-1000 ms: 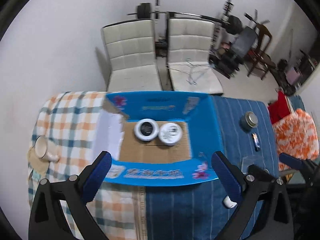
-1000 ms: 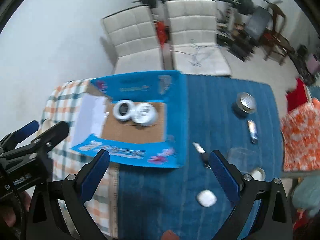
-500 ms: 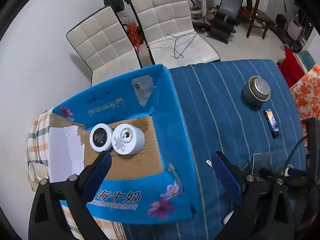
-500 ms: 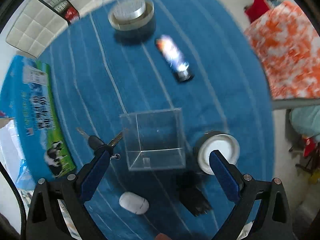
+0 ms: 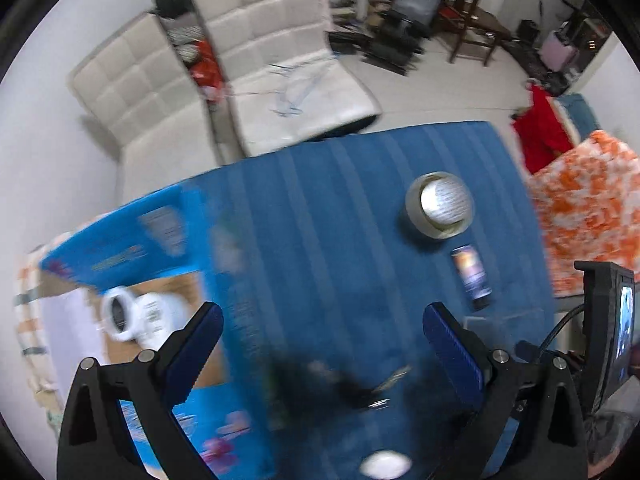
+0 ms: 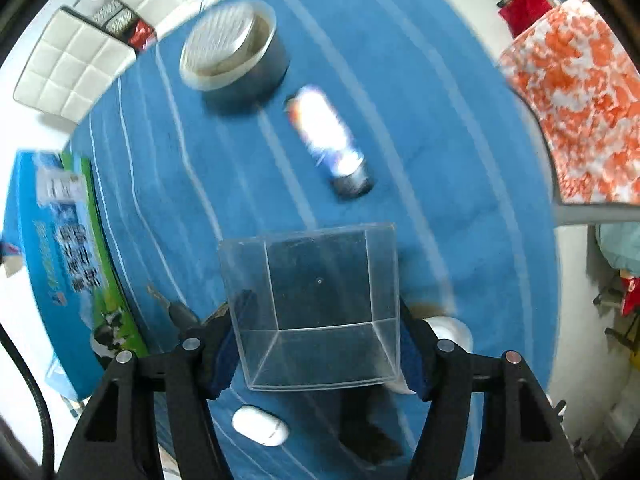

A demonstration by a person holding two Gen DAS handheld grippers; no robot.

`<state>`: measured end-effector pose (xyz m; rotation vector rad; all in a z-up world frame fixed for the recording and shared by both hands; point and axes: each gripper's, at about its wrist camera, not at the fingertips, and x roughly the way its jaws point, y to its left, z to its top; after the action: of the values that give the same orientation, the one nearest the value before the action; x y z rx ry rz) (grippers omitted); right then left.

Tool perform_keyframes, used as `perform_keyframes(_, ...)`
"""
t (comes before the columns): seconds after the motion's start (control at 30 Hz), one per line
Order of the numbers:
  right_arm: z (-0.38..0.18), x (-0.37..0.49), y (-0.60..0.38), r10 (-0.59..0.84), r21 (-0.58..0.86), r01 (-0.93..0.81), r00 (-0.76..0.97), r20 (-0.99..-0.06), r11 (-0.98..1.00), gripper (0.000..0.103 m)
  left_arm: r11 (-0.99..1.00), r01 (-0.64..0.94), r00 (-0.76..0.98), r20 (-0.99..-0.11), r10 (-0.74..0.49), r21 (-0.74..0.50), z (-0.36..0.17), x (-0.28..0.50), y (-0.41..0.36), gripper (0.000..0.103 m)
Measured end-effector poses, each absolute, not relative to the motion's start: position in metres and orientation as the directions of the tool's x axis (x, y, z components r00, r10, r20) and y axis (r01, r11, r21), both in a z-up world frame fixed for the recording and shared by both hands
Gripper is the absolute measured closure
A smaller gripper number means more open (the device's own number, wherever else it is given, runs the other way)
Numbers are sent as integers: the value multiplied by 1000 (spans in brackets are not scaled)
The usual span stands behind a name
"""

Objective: Organize rigid objects
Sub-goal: 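Grasp the metal strainer cup with the left tool while the right tool grasps the clear cube box, then carry the strainer cup and clear box into the blue box beside the jars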

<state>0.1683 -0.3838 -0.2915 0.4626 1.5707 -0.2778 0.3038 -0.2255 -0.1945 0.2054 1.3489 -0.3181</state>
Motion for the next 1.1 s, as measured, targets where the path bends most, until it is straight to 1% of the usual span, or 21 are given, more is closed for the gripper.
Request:
perform_keyframes(0.1, -284, 180, -415, 83, 79, 478, 12, -996, 875, 35, 928, 339, 87, -977, -194, -154, -207, 330, -258, 1)
perform_keyframes(0.13, -284, 185, -424, 69, 68, 489, 17, -997, 870, 35, 927, 333, 67, -976, -205, -172, -212, 338, -266, 1)
perform_keyframes(0.2, -286, 198, -450, 45, 47, 504, 16, -999, 862, 35, 925, 338, 45, -979, -199, -173, -223, 355, -287, 1)
perform_keyframes(0.4, -300, 234, -507, 35, 26, 530, -5, -999, 847, 35, 915, 367, -37, -985, -166, -168, -266, 385, -335, 1)
perform_keyframes(0.57, -315, 239, -514, 39, 19, 528, -26, -999, 849, 35, 913, 382, -100, -988, -116, -146, -303, 393, -354, 1)
perform_keyframes(0.73, -323, 240, -517, 48, 23, 528, -34, -998, 849, 35, 910, 393, -136, -987, -86, -134, -327, 393, -365, 1)
perform_keyframes(0.77, -325, 241, -519, 47, 22, 527, -34, -998, 850, 35, 908, 401, -129, -989, -78, -124, -329, 392, -366, 2)
perform_keyframes(0.83, -325, 243, -520, 44, 19, 523, -35, -998, 852, 35, 902, 419, -129, -990, -57, -106, -335, 390, -368, 32)
perform_keyframes(0.93, -325, 246, -519, 40, 15, 520, -37, -998, 854, 35, 888, 454, -94, -995, -33, -72, -332, 386, -370, 33)
perform_keyframes(1.1, -323, 249, -516, 30, 4, 510, -44, -999, 860, 35, 894, 443, -63, -997, -46, -69, -328, 383, -363, 34)
